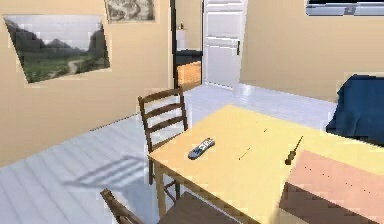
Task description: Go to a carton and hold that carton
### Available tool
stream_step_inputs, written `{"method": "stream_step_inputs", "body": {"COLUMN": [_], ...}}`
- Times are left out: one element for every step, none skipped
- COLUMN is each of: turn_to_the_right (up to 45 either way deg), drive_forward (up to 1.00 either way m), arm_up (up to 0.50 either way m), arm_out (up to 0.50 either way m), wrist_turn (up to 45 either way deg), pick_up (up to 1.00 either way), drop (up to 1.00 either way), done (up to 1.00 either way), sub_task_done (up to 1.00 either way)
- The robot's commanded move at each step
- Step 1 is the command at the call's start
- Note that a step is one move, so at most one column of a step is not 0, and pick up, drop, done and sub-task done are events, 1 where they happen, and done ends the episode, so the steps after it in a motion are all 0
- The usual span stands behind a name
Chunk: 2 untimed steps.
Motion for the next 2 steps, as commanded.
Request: {"method": "stream_step_inputs", "body": {"turn_to_the_right": [-42.0,0.0], "drive_forward": [0.00,0.00], "arm_up": [0.00,0.50], "arm_out": [0.00,0.00], "wrist_turn": [0.0,0.0], "pick_up": [0.00,0.00], "drop": [0.00,0.00], "done": [0.00,0.00], "sub_task_done": [0.00,0.00]}}
